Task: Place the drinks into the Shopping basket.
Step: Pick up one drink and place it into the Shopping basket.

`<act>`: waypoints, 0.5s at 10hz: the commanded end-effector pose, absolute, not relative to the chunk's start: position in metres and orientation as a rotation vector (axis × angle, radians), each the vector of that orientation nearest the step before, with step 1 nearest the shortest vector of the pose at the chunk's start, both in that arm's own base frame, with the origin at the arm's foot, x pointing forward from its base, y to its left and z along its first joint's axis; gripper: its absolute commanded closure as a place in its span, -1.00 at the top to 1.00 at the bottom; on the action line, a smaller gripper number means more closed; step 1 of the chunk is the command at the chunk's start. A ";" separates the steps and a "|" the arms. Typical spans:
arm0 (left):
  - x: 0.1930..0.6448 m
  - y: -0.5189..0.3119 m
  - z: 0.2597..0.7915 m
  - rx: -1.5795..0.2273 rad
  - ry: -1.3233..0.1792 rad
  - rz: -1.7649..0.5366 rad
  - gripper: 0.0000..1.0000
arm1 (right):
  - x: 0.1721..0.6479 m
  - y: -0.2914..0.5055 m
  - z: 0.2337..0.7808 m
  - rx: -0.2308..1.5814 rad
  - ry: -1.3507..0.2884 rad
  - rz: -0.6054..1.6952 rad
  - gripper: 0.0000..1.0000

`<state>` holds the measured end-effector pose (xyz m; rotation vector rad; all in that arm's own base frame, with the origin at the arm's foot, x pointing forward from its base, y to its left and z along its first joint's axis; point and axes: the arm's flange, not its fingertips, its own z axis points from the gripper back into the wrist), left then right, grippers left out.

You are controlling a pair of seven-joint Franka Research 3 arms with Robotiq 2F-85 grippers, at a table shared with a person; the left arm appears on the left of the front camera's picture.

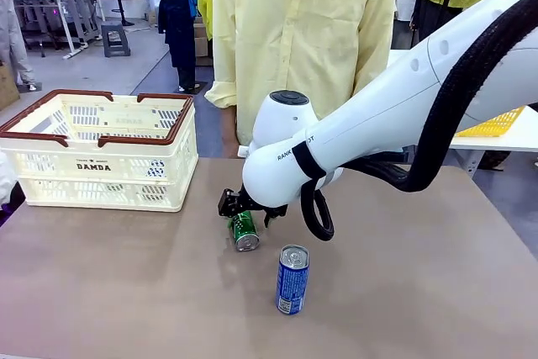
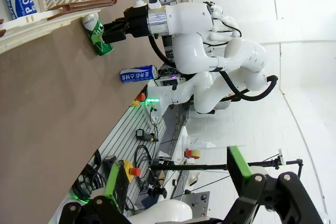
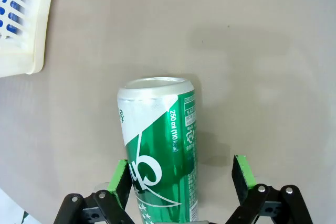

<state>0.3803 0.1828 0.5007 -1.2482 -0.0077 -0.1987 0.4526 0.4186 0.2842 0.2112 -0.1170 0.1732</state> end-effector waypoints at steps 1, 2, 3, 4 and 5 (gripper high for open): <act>0.379 0.182 0.503 -1.257 -0.006 -0.195 1.00 | 0.453 0.413 0.288 0.220 -0.120 0.196 1.00; 0.379 0.182 0.503 -1.257 -0.006 -0.195 1.00 | 0.453 0.413 0.288 0.225 -0.117 0.197 1.00; 0.379 0.182 0.503 -1.257 -0.006 -0.195 1.00 | 0.452 0.414 0.288 0.226 -0.117 0.199 1.00; 0.379 0.182 0.503 -1.257 -0.006 -0.195 1.00 | 0.451 0.413 0.289 0.227 -0.114 0.207 1.00; 0.379 0.182 0.503 -1.257 -0.006 -0.195 1.00 | 0.450 0.413 0.293 0.244 -0.110 0.216 1.00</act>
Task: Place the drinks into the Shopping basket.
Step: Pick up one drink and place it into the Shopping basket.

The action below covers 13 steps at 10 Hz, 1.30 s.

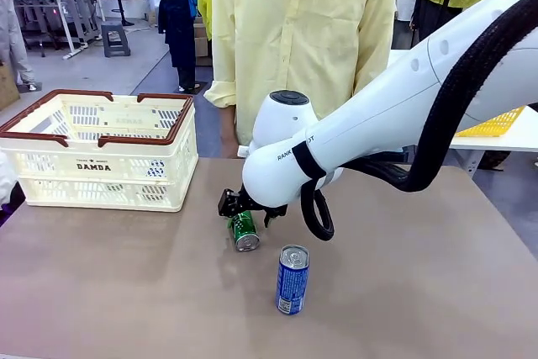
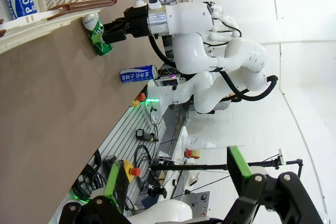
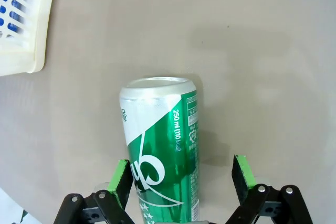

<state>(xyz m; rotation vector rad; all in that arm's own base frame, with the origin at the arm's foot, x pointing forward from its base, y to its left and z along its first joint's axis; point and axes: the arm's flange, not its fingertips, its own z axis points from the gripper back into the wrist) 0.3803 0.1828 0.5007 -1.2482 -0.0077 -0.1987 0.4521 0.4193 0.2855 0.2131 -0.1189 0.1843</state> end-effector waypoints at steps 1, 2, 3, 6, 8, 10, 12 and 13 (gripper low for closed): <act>0.379 0.182 0.503 -1.257 -0.006 -0.195 1.00 | 0.447 0.411 0.303 0.272 -0.112 0.230 1.00; 0.379 0.182 0.503 -1.257 -0.006 -0.195 1.00 | 0.444 0.402 0.322 0.312 -0.124 0.244 1.00; 0.379 0.182 0.503 -1.257 -0.006 -0.195 1.00 | 0.440 0.384 0.351 0.391 -0.119 0.266 1.00; 0.379 0.182 0.503 -1.257 -0.006 -0.195 1.00 | 0.428 0.232 0.451 0.608 -0.179 0.201 1.00; 0.379 0.182 0.503 -1.257 -0.006 -0.195 1.00 | 0.408 0.094 0.474 0.865 -0.051 0.127 1.00; 0.379 0.182 0.503 -1.257 -0.006 -0.195 1.00 | 0.377 -0.037 0.481 1.133 -0.025 0.012 1.00; 0.379 0.182 0.503 -1.257 -0.006 -0.195 1.00 | 0.341 -0.153 0.467 1.380 -0.033 -0.072 1.00; 0.379 0.182 0.503 -1.257 -0.006 -0.195 1.00 | 0.332 -0.184 0.455 1.427 -0.053 -0.126 1.00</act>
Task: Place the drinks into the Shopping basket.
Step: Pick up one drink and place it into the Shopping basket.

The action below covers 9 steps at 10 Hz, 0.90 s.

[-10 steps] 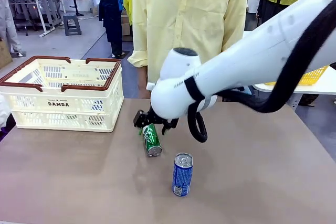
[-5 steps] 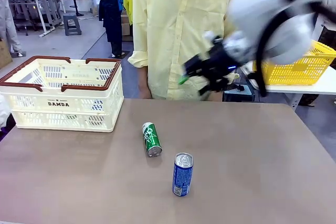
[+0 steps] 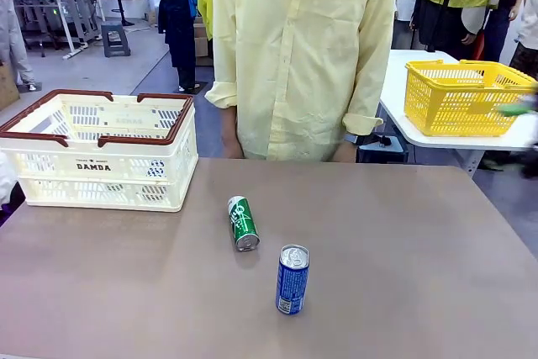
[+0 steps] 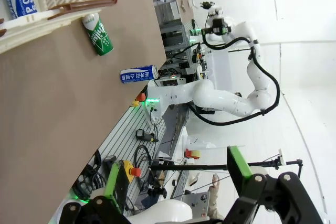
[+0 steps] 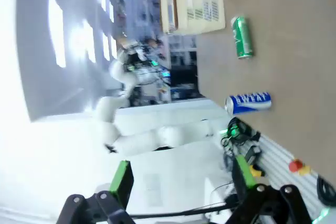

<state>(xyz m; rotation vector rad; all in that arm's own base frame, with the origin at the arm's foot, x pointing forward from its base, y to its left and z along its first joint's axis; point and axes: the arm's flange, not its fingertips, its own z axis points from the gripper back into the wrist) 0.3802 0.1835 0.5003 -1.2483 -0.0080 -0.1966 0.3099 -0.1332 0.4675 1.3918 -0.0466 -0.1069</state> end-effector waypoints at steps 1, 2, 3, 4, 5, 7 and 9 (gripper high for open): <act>0.379 0.182 0.503 -1.257 -0.006 -0.195 1.00 | 0.324 -0.212 0.438 1.504 -0.085 -0.186 1.00; 0.379 0.182 0.503 -1.257 -0.006 -0.195 1.00 | 0.320 -0.226 0.421 1.547 -0.109 -0.218 1.00; 0.379 0.182 0.503 -1.257 -0.006 -0.195 1.00 | 0.321 -0.231 0.410 1.553 -0.123 -0.230 1.00; 0.379 0.182 0.503 -1.257 -0.006 -0.195 1.00 | 0.329 -0.214 0.401 1.356 -0.148 -0.275 1.00; 0.379 0.182 0.503 -1.257 -0.006 -0.195 1.00 | 0.292 -0.240 0.414 1.530 -0.106 -0.278 1.00; 0.379 0.182 0.503 -1.257 -0.006 -0.195 1.00 | 0.292 -0.240 0.414 1.530 -0.106 -0.278 1.00; 0.380 0.183 0.501 -1.248 -0.008 -0.198 1.00 | 0.292 -0.240 0.414 1.530 -0.106 -0.278 1.00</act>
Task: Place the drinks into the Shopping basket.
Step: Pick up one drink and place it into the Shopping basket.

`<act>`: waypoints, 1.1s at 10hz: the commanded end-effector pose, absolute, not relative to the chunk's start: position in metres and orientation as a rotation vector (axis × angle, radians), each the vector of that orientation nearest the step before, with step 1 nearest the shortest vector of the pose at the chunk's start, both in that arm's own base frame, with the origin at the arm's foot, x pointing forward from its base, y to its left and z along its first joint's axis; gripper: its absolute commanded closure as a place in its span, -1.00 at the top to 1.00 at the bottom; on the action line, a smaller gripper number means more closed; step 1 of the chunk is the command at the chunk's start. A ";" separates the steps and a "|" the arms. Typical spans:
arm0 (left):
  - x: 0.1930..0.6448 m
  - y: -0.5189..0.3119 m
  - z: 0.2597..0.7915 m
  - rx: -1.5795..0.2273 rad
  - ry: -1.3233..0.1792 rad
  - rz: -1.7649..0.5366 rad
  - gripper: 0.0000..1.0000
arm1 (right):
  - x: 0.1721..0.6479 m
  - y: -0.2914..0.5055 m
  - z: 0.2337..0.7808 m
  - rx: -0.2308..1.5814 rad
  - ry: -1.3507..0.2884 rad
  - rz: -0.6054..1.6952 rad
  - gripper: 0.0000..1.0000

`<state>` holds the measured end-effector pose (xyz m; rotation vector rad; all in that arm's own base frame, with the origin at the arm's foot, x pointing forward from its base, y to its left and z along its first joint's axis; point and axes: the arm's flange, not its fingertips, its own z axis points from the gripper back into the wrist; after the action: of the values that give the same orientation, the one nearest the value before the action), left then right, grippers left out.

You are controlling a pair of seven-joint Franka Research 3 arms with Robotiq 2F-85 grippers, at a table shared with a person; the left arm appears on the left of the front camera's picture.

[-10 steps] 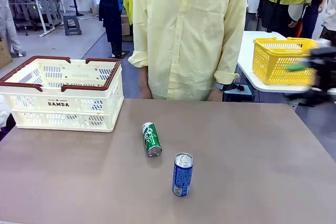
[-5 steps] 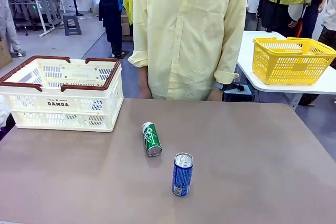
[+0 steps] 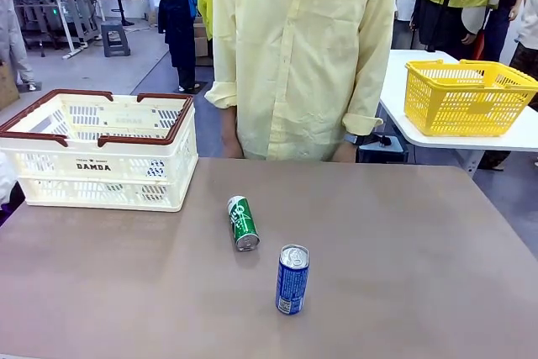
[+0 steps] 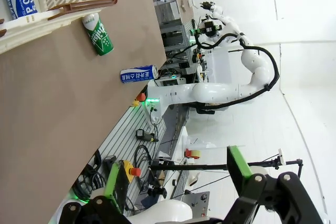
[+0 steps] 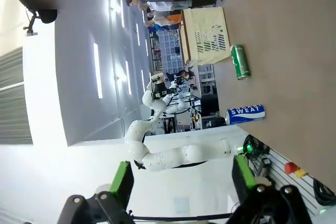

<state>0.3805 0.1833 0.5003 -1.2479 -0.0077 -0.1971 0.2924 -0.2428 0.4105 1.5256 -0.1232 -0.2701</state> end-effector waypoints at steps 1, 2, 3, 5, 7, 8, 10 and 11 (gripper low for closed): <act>0.385 0.171 0.520 -1.155 0.134 -0.031 1.00 | 0.292 -0.240 0.414 1.530 -0.106 -0.278 1.00; 0.401 0.132 0.555 -1.045 0.212 -0.011 1.00 | 0.292 -0.240 0.414 1.530 -0.106 -0.278 1.00; 0.402 0.074 0.588 -0.900 0.277 -0.058 1.00 | 0.292 -0.240 0.414 1.530 -0.106 -0.278 1.00; 0.405 -0.060 0.625 -0.569 0.292 -0.037 1.00 | 0.292 -0.240 0.414 1.530 -0.106 -0.278 1.00; 0.396 -0.168 0.613 -0.452 0.208 0.201 1.00 | 0.292 -0.240 0.414 1.530 -0.106 -0.278 1.00; 0.384 -0.203 0.600 -0.394 0.225 0.159 1.00 | 0.292 -0.240 0.414 1.530 -0.106 -0.278 1.00; 0.377 -0.263 0.562 -0.369 0.050 0.276 1.00 | 0.292 -0.240 0.414 1.530 -0.106 -0.278 1.00; 0.373 -0.288 0.539 -0.361 0.001 0.268 1.00 | 0.292 -0.240 0.414 1.530 -0.106 -0.278 1.00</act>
<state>0.3723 -0.2811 0.5558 -0.3831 0.0630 0.2193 0.2939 -0.2402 0.4101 1.5246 -0.1144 -0.2657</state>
